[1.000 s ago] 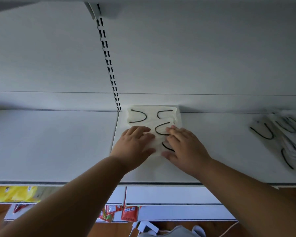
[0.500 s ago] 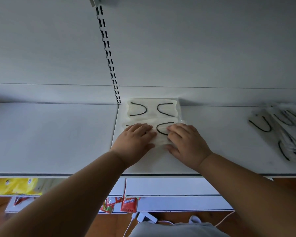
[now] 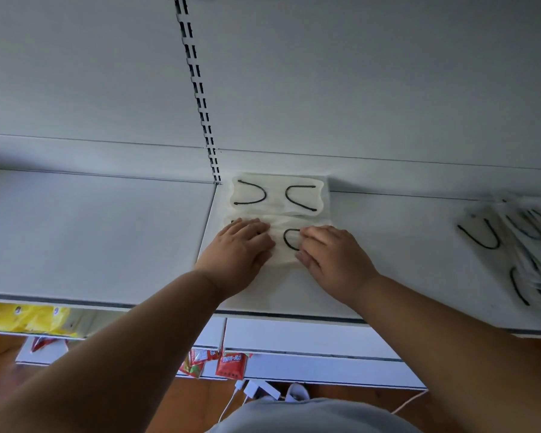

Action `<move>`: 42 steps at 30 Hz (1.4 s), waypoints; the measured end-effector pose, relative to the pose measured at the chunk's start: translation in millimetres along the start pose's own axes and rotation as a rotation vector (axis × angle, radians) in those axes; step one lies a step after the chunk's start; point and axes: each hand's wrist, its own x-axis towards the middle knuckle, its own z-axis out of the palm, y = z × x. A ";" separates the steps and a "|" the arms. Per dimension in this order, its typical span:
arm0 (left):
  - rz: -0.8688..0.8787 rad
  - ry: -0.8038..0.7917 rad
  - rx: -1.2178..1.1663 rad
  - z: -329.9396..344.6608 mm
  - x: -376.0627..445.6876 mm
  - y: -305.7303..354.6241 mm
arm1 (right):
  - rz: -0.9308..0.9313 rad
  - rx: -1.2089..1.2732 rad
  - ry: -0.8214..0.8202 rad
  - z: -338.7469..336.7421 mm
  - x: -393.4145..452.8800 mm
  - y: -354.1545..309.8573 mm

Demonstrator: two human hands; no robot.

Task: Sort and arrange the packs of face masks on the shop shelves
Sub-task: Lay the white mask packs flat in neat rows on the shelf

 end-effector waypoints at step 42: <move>-0.136 -0.338 0.200 -15.9 4.0 10.8 | 0.191 -0.167 -0.418 -4.5 113.1 5.3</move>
